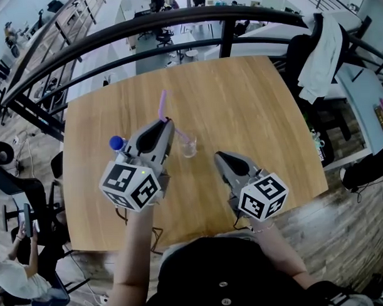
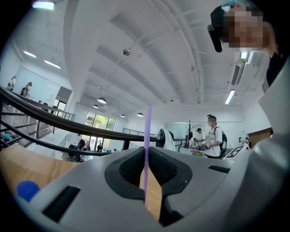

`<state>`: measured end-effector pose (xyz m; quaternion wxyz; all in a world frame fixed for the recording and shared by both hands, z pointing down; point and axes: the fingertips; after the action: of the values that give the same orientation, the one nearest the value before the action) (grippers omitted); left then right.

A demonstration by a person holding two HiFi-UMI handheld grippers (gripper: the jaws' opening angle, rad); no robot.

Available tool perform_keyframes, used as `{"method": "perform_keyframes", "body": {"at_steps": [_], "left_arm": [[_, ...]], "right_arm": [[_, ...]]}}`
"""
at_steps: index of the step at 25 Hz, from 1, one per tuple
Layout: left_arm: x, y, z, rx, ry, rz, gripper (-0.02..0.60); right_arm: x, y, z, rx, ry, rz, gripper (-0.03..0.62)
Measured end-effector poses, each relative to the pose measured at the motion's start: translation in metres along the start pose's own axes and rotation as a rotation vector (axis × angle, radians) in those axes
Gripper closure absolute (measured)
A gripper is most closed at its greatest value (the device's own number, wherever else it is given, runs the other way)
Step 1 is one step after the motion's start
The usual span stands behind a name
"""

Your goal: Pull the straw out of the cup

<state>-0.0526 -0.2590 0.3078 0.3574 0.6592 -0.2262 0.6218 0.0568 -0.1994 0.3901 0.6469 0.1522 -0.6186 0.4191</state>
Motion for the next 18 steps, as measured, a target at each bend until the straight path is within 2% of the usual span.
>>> {"method": "perform_keyframes", "body": {"at_steps": [13, 18], "left_arm": [[-0.037, 0.007, -0.047, -0.024, -0.261, -0.091, 0.541], [-0.032, 0.009, -0.063, -0.016, -0.305, -0.128, 0.541]], "right_arm": [[-0.007, 0.006, -0.003, -0.001, -0.015, -0.009, 0.595], [-0.007, 0.011, -0.002, -0.007, -0.016, -0.007, 0.595]]}}
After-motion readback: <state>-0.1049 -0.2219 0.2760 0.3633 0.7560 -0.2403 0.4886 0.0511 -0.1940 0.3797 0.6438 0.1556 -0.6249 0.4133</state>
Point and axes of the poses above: the fingertips, and each gripper's own axes: z forward along the fingers, y to its left, x out of its underside, and after that the axes turned 1 degree about y, right-handed
